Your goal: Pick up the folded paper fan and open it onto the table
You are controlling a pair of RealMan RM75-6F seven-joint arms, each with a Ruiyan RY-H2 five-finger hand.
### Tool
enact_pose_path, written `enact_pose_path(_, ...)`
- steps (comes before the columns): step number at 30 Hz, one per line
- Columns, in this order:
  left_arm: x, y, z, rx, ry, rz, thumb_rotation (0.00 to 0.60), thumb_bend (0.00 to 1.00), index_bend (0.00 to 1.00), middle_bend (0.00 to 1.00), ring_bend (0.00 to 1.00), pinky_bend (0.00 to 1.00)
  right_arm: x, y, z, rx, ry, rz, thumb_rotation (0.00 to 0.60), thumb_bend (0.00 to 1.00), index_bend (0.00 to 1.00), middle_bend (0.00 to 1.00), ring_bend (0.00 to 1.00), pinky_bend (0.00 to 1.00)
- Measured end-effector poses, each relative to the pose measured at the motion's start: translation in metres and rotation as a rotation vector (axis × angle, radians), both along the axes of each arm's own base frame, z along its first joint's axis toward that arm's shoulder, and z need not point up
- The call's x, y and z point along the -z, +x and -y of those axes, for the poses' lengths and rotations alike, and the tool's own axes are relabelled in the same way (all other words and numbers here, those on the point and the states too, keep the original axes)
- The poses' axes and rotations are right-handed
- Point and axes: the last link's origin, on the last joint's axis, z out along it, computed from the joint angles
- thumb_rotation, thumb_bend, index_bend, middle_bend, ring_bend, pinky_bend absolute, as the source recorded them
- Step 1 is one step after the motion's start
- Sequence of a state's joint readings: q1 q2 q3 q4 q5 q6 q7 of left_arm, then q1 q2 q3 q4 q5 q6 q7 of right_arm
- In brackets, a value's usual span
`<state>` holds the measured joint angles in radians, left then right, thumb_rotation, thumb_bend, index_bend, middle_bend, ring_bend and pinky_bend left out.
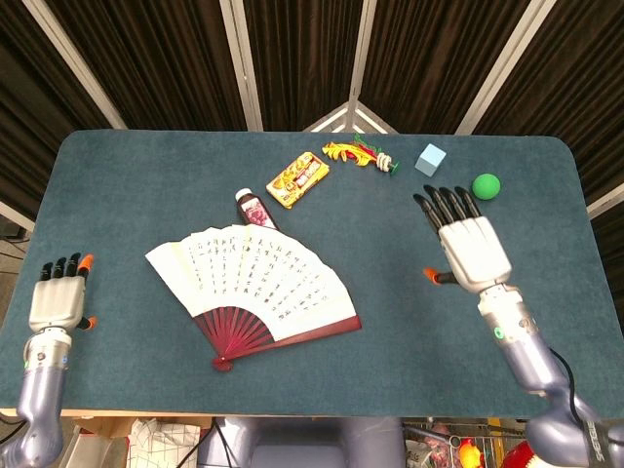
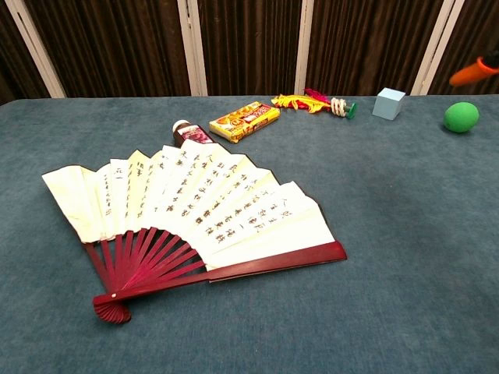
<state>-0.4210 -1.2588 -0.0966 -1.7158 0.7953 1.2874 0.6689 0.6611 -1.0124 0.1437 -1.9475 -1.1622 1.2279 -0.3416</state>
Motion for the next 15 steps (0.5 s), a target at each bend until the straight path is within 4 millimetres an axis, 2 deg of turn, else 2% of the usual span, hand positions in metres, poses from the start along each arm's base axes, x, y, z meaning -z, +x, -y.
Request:
enact_pose_path(5,-0.023,0.008,0.028,0.13,0.103,0.109,0.6,0.09,0.0,0.0,0.0,0.0,0.008,-0.029,-0.044,-0.002,0.007,0.101,0.6,0.15,0.01,0.05,0.08,0.01)
enact_pose_path(9,-0.033,0.004,0.057,0.174,0.123,0.154,0.6,0.09,0.0,0.0,0.0,0.0,0.018,-0.065,-0.083,0.037,0.011,0.132,0.6,0.15,0.01,0.05,0.08,0.01)
enact_pose_path(12,-0.035,-0.003,0.073,0.178,0.127,0.172,0.6,0.09,0.0,0.0,0.0,0.0,0.022,-0.088,-0.101,0.059,-0.006,0.121,0.6,0.15,0.01,0.05,0.08,0.01)
enact_pose_path(15,-0.037,-0.007,0.078,0.186,0.115,0.165,0.6,0.09,0.0,0.0,0.0,0.0,0.023,-0.106,-0.115,0.08,-0.036,0.104,0.6,0.15,0.02,0.05,0.08,0.01)
